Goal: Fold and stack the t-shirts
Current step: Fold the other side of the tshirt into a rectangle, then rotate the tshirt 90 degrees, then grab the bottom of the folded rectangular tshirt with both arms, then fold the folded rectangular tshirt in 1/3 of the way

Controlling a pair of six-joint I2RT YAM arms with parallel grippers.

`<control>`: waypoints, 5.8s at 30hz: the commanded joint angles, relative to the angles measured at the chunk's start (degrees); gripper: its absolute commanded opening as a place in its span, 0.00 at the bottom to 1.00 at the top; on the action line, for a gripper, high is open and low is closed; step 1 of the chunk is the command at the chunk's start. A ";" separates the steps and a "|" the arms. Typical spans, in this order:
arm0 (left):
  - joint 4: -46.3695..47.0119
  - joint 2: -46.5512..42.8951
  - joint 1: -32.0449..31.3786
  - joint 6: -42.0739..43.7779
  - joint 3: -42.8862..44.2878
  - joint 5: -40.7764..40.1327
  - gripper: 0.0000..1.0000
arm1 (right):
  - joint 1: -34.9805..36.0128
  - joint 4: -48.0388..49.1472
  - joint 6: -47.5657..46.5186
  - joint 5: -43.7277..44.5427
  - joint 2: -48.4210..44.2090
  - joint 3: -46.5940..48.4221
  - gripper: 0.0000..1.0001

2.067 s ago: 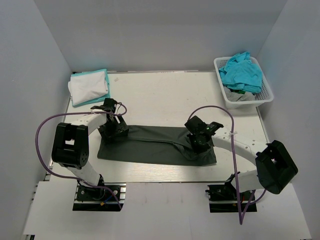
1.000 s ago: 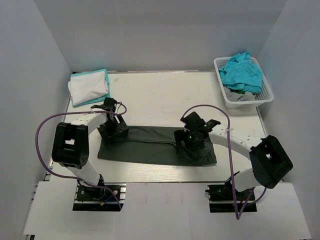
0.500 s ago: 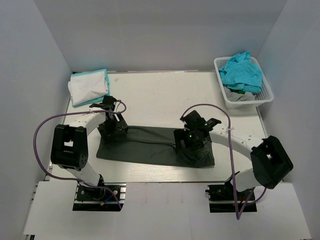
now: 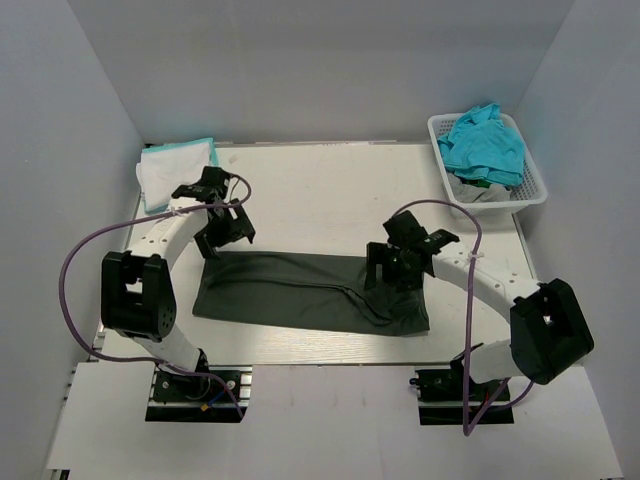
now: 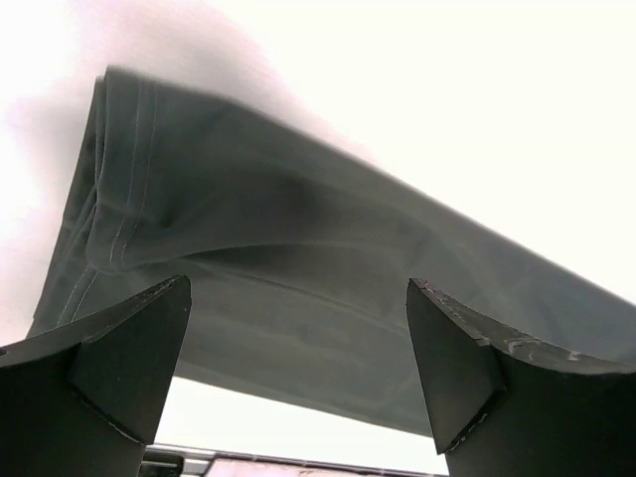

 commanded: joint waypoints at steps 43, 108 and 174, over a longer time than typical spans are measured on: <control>-19.96 -13.43 -10.87 0.34 3.97 7.67 1.00 | -9.93 3.69 -11.38 -4.04 37.26 50.54 0.90; 8.61 10.65 -36.45 4.90 -5.08 14.96 0.67 | -6.75 7.28 0.15 -14.59 -4.14 -14.41 0.90; -13.18 19.00 -33.38 -3.63 32.60 -0.51 0.00 | -4.29 -7.58 0.94 -2.10 7.81 18.97 0.00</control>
